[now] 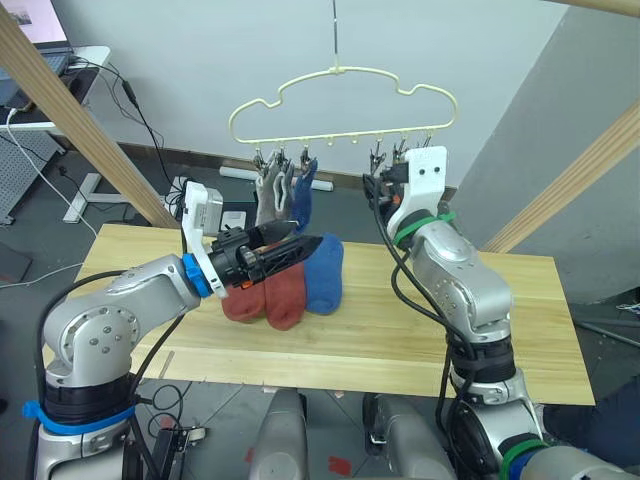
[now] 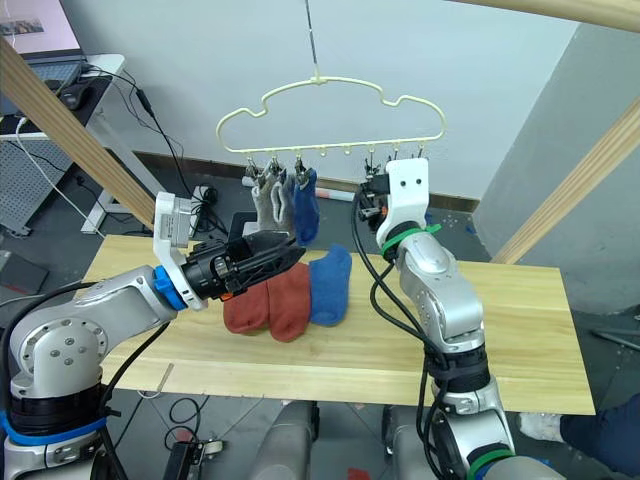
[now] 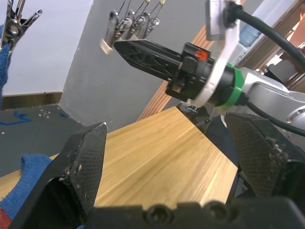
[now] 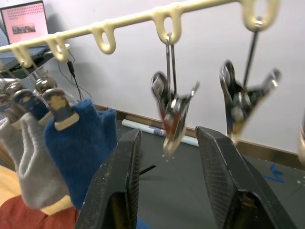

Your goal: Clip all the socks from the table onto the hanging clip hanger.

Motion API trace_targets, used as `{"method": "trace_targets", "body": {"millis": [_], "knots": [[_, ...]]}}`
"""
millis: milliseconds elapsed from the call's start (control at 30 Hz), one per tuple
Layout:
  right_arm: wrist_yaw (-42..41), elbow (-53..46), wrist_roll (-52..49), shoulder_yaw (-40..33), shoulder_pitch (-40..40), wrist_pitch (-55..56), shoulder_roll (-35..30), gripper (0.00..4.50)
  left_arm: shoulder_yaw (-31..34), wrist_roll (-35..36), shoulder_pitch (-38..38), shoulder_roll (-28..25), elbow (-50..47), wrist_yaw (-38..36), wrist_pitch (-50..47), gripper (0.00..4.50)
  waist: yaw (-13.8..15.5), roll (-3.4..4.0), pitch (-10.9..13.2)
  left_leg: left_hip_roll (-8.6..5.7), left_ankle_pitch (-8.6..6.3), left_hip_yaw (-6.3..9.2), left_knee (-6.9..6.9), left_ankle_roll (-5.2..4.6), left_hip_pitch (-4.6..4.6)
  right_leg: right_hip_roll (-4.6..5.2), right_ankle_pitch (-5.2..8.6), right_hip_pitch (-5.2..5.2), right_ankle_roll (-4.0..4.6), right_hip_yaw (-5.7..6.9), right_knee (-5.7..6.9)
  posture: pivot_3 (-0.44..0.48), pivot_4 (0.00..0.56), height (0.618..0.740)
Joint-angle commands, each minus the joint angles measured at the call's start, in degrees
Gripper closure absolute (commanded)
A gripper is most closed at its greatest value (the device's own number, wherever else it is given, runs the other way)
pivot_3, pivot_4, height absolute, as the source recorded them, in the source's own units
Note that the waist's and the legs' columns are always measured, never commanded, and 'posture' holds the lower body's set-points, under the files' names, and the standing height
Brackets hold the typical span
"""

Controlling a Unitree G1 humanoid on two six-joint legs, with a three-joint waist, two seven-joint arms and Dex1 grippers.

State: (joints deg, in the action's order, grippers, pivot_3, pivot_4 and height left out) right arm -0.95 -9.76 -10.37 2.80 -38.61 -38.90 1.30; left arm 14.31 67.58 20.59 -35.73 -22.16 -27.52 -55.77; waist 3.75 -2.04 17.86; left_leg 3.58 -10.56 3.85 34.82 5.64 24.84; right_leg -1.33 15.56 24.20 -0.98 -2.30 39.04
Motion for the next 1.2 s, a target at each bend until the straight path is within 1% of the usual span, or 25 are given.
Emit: {"method": "trace_targets", "body": {"millis": [33, 267, 533, 1033, 1067, 1167, 1200], "knots": [[0.13, 0.33, -0.01, -1.23, -2.78, 2.83, 0.67, 2.62, 2.33, 2.22, -0.13, -0.54, -2.08, 0.81, 0.37, 0.15, 0.15, 0.0, 0.0, 0.0, 0.0, 0.0, 0.0, 0.0, 0.0, 0.0, 0.0, 0.0, 0.0, 0.01, 0.0, 0.254, 0.265, 0.74], [0.59, 1.98, 0.44, -1.49, -5.24, 3.69, 1.57, 2.62, 2.79, 4.19, 0.03, -0.52, -3.36, 3.15, 0.52, 0.15, 0.71, 0.0, 0.0, -0.01, 0.0, 0.0, 0.0, 0.0, 0.0, 0.0, -0.05, 0.0, 0.09, 0.02, 0.0, 0.271, 0.262, 0.74], [0.67, 2.14, 0.52, -1.49, -5.27, 3.81, 1.69, 2.62, 2.89, 6.13, 0.51, -0.49, -4.04, 4.81, 1.13, 0.15, 0.83, 0.0, 0.0, -0.01, 0.0, 0.0, 0.0, 0.0, 0.0, 0.0, -0.06, 0.0, 0.11, 0.01, 0.01, 0.275, 0.261, 0.74], [1.27, 2.22, 1.18, -1.72, -4.99, 4.42, 1.45, 2.62, 2.39, 6.72, 1.26, -0.5, -3.79, 5.09, 1.4, 0.15, 0.82, 0.0, 0.0, 0.0, 0.0, 0.0, 0.0, 0.0, 0.0, 0.0, -0.07, 0.0, 0.12, 0.02, 0.01, 0.27, 0.256, 0.74], [1.26, 2.34, 1.19, -1.73, -5.0, 4.44, 1.47, 2.62, 2.4, 6.76, 1.25, -0.48, -3.8, 5.02, 1.43, 0.15, 0.83, 0.0, -0.01, 0.0, 0.0, 0.0, 0.0, 0.0, 0.0, 0.0, -0.07, 0.0, 0.12, 0.02, 0.01, 0.27, 0.247, 0.74], [1.19, 2.49, 0.98, -1.81, -4.85, 4.04, 1.57, 2.62, 2.48, 7.05, 1.13, -0.44, -3.89, 4.89, 1.48, 0.15, 0.83, 0.0, -0.01, 0.0, 0.0, 0.0, 0.0, 0.0, 0.0, 0.0, -0.08, 0.0, 0.13, 0.02, 0.02, 0.271, 0.246, 0.74], [1.27, 2.5, 0.87, -1.91, -4.7, 3.82, 1.66, 2.82, 2.49, 7.08, 1.1, -0.44, -3.9, 4.89, 1.51, 0.15, 0.83, 0.0, -0.01, 0.0, 0.0, 0.0, 0.0, 0.0, 0.0, 0.0, -0.08, 0.0, 0.13, 0.02, 0.02, 0.271, 0.246, 0.74]]}}
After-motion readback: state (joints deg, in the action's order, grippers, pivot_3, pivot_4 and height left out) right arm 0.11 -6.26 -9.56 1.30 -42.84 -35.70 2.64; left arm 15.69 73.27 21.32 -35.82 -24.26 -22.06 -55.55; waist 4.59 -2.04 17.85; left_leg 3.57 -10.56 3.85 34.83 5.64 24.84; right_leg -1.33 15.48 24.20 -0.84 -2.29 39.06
